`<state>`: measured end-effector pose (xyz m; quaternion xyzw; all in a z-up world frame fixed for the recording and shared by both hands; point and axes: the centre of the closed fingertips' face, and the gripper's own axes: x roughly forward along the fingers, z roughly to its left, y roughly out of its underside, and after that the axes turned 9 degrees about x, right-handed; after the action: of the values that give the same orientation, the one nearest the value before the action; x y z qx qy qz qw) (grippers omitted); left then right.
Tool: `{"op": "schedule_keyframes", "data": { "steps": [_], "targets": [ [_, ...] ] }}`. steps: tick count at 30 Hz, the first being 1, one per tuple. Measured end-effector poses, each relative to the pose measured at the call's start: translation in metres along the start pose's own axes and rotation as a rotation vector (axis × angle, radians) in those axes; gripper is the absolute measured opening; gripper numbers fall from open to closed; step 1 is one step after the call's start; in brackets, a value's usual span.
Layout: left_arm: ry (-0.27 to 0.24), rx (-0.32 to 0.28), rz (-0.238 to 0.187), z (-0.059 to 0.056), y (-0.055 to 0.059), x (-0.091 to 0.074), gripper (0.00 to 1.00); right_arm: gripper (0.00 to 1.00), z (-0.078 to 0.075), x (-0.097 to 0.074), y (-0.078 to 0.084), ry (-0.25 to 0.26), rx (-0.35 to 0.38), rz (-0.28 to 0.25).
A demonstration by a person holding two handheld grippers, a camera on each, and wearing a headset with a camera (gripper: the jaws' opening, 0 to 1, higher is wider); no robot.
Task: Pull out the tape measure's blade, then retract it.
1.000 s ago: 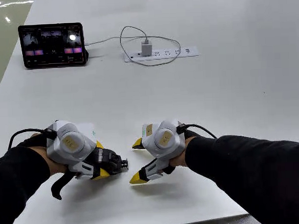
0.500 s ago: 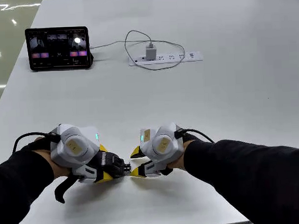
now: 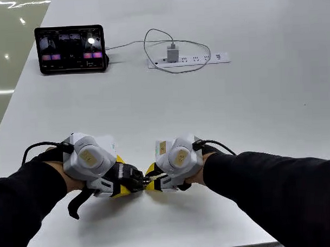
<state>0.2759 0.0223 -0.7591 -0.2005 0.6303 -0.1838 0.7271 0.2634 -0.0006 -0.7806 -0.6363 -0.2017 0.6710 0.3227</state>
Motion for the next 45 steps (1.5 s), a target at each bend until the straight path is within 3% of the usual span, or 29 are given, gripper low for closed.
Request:
{"op": "schedule_keyframes", "data": {
  "steps": [17,26,45],
  "targets": [
    [0.014,0.001,-0.013,0.001,0.0,0.0,0.35,0.1,0.001,0.0,0.002,-0.01,0.006,0.02],
    [0.017,0.026,0.003,-0.001,0.0,-0.001,0.34,0.1,0.0,-0.002,0.004,-0.014,0.0,0.026],
    [0.012,0.013,0.008,0.002,0.002,-0.002,0.34,0.1,-0.004,-0.011,0.014,-0.011,-0.004,0.043]
  ]
}}
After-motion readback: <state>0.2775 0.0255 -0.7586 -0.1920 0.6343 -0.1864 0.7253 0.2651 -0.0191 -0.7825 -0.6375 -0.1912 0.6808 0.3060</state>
